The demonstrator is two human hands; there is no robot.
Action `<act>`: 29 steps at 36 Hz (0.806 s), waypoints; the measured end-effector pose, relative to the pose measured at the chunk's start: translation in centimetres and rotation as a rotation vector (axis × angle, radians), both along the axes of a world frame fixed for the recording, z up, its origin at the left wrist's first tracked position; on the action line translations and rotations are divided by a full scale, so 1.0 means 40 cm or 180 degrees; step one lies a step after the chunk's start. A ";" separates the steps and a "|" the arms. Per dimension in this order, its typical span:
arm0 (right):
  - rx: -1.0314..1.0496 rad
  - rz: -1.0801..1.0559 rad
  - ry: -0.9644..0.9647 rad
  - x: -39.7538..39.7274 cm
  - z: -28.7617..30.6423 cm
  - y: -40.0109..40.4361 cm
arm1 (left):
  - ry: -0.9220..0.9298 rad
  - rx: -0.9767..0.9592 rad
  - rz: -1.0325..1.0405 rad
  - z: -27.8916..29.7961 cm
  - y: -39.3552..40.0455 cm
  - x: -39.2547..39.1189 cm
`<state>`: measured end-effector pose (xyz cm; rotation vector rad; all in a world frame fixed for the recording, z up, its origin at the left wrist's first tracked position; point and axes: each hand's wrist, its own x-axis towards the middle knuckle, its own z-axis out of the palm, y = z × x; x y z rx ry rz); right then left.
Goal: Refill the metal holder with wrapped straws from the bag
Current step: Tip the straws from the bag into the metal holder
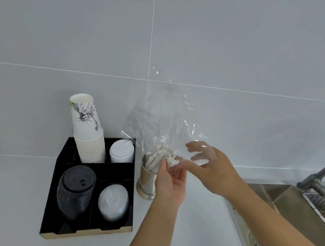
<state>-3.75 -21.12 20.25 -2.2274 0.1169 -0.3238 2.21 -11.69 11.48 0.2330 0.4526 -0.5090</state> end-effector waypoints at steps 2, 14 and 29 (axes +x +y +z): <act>-0.0043 -0.0247 -0.0320 0.023 -0.002 0.015 | 0.0039 0.0071 -0.0031 -0.006 0.003 -0.002; 0.0031 -0.0458 -0.0492 0.114 0.092 0.017 | 0.0194 0.0113 -0.0112 -0.020 0.033 0.005; 0.0671 -0.0462 -0.0608 0.035 0.174 -0.018 | 0.0106 0.0116 -0.0252 -0.007 0.019 -0.027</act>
